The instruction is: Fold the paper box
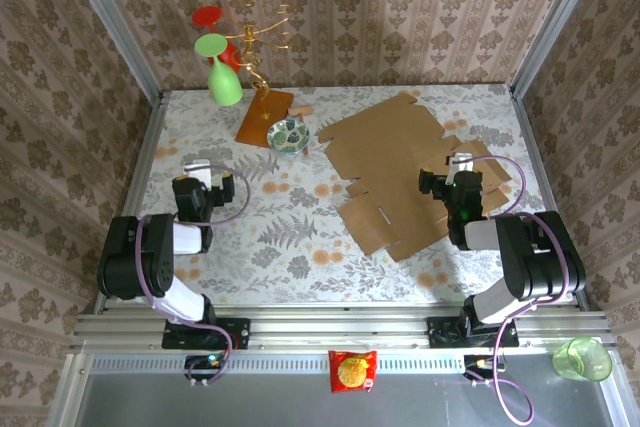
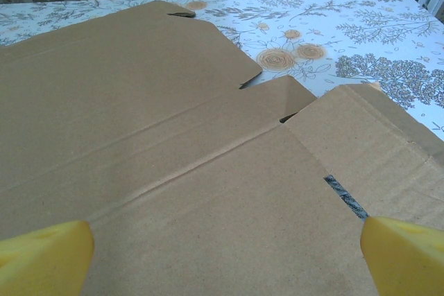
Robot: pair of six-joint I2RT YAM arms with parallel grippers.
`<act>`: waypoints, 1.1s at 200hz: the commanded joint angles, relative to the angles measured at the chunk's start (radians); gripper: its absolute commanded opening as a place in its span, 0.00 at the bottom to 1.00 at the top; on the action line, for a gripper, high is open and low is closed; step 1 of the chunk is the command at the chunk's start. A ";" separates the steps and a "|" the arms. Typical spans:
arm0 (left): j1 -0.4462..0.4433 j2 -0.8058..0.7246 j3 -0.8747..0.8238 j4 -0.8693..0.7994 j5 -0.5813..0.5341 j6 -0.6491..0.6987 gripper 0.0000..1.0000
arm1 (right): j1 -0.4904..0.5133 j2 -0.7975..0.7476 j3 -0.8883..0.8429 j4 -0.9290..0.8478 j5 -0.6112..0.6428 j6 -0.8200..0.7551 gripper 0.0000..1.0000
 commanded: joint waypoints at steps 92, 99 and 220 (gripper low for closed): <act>-0.307 -0.399 0.470 -1.206 -0.425 -0.729 1.00 | 0.071 -0.639 0.632 -1.506 0.382 0.828 1.00; -0.267 -0.388 0.469 -1.154 -0.254 -0.791 1.00 | 0.067 -0.656 0.650 -1.595 0.349 0.891 1.00; -0.828 0.242 0.870 -1.020 0.348 -1.011 0.28 | -0.008 -0.533 0.299 -1.472 -0.347 0.936 0.62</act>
